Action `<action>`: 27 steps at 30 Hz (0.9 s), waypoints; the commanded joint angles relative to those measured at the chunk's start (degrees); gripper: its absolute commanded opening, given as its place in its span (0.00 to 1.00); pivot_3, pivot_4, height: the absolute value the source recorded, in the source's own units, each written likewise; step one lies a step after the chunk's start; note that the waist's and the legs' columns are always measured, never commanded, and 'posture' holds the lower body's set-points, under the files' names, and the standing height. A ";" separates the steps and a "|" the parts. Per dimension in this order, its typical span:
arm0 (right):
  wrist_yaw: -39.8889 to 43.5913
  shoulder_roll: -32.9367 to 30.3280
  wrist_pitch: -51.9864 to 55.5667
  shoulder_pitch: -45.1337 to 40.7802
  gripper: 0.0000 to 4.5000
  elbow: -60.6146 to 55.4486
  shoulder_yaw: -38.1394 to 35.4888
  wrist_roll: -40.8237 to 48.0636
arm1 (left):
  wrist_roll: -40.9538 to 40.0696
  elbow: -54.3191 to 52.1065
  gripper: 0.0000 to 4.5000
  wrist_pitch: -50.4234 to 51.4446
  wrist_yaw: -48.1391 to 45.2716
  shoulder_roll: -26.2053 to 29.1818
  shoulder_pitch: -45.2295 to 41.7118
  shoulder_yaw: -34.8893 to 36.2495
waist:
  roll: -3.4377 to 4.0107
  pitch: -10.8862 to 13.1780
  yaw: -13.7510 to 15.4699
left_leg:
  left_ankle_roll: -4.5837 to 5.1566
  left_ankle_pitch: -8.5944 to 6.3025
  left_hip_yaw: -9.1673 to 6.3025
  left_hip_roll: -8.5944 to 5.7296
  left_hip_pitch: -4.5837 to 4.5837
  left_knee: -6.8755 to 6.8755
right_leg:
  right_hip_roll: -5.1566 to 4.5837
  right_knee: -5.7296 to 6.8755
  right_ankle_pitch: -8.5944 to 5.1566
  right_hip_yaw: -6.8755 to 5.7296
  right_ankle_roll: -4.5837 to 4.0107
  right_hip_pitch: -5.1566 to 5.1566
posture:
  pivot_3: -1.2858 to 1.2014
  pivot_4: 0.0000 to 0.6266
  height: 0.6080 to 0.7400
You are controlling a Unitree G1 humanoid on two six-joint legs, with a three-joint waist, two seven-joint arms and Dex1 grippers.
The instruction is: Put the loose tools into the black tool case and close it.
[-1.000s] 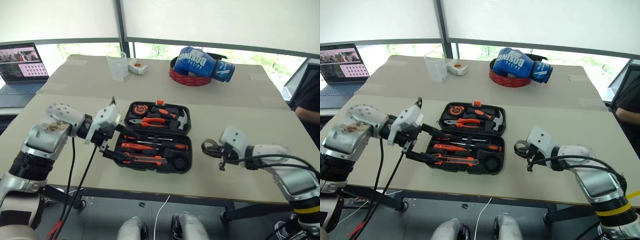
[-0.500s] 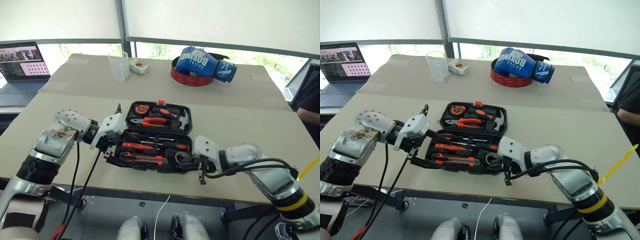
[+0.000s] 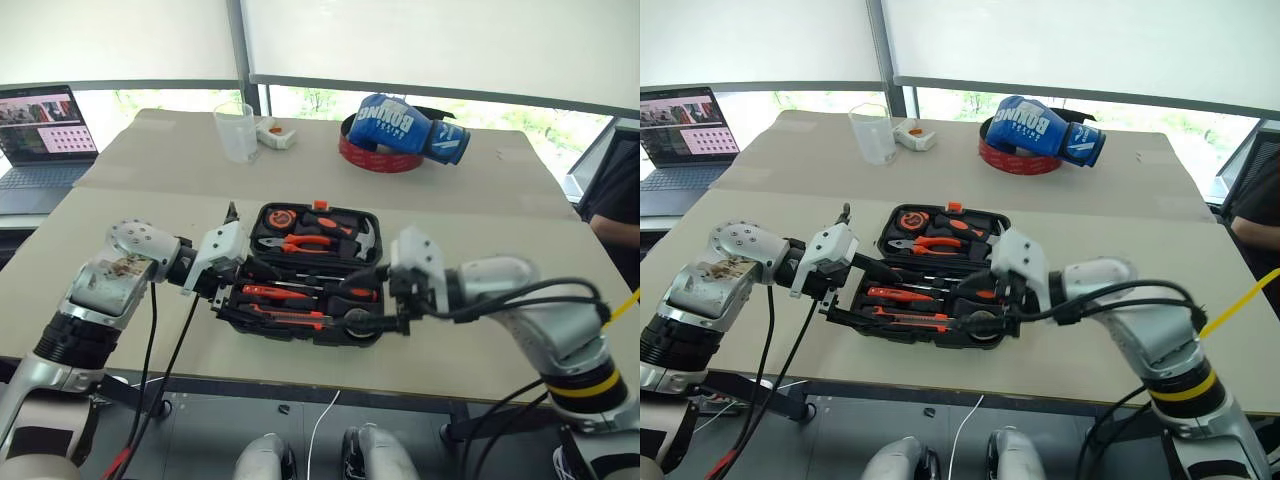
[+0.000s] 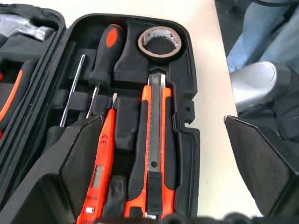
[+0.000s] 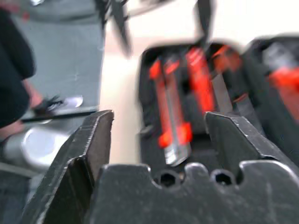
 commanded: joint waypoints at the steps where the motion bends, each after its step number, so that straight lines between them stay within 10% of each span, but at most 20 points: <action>1: -2.65 -1.24 -1.90 1.78 0.76 5.58 -3.46 -2.74 | 1.30 3.62 1.00 -1.94 3.52 0.69 -0.31 4.14 | 0.00 0.00 0.13 | 0.00 0.00 0.00 0.00 -0.02 -0.01 | 0.00 -0.03 0.00 0.00 0.00 -0.01 | 0.52 0.24 0.80; 10: -7.25 -0.65 -19.16 5.29 0.10 23.82 -5.07 -14.26 | 7.22 18.51 0.32 -6.18 15.61 1.15 2.60 8.95 | 0.00 0.00 -0.33 | -0.02 0.01 0.07 0.00 0.01 -0.01 | -0.01 0.04 -0.01 0.03 0.02 -0.05 | 0.52 0.24 0.80; 14: -5.00 0.13 -25.81 5.44 0.00 25.41 -1.84 -18.07 | 11.68 27.07 0.01 -9.71 22.94 -2.23 0.17 7.86 | 0.00 0.00 -0.56 | -0.02 0.01 0.09 0.01 0.03 -0.02 | -0.01 0.08 -0.01 0.07 0.02 -0.06 | 0.52 0.24 0.80; 27: 6.70 0.51 -32.66 8.37 0.00 14.37 6.14 -19.46 | 4.91 5.10 0.01 -4.33 12.77 -7.38 9.85 5.21 | 0.01 0.01 -0.85 | -0.03 0.01 0.15 -0.01 -0.07 -0.01 | -0.12 0.31 0.00 0.08 0.00 -0.24 | 0.52 0.24 0.80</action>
